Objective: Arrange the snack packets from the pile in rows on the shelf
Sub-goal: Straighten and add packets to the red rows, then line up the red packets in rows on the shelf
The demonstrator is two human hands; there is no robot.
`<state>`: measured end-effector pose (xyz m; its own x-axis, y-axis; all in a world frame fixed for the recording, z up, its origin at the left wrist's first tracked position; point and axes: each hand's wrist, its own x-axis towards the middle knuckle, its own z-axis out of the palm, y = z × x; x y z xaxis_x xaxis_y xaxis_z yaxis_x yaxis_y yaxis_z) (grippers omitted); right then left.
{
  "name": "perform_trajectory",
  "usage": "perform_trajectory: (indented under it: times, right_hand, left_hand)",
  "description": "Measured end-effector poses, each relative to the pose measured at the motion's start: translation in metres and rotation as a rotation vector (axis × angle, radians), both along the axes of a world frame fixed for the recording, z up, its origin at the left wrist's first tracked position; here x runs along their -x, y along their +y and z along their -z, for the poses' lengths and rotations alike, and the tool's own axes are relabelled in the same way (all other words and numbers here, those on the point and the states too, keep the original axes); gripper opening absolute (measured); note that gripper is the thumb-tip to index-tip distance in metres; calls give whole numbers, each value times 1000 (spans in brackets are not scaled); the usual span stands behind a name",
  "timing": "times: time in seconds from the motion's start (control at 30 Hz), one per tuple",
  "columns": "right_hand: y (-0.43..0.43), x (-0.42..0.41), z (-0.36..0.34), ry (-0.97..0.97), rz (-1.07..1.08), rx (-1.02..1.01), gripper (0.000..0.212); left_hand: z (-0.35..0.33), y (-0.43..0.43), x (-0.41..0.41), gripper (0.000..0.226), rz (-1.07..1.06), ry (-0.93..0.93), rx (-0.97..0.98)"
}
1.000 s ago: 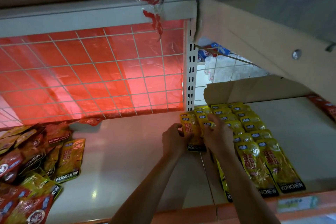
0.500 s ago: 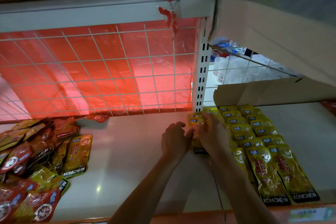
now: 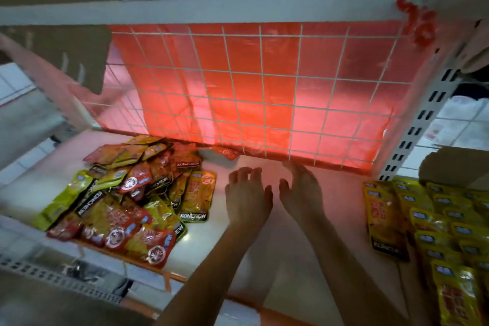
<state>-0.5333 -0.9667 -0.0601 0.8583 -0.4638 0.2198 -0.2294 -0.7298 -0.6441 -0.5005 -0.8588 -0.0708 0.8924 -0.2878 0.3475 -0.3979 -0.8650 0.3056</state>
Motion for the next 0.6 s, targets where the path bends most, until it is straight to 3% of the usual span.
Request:
perform_trajectory:
  times: [0.27,0.4,0.6]
  right_hand:
    - [58,-79,5,50,-224,64,55]
    - [79,-112,13,131,-293,137,57]
    - [88,-129,25,63,-266,138,33]
  left_hand:
    - [5,74,-26,43,-221,71,-200]
    - [17,91,-36,32,-245,46,-262]
    - [22,94,-35,18,-153,106,-282]
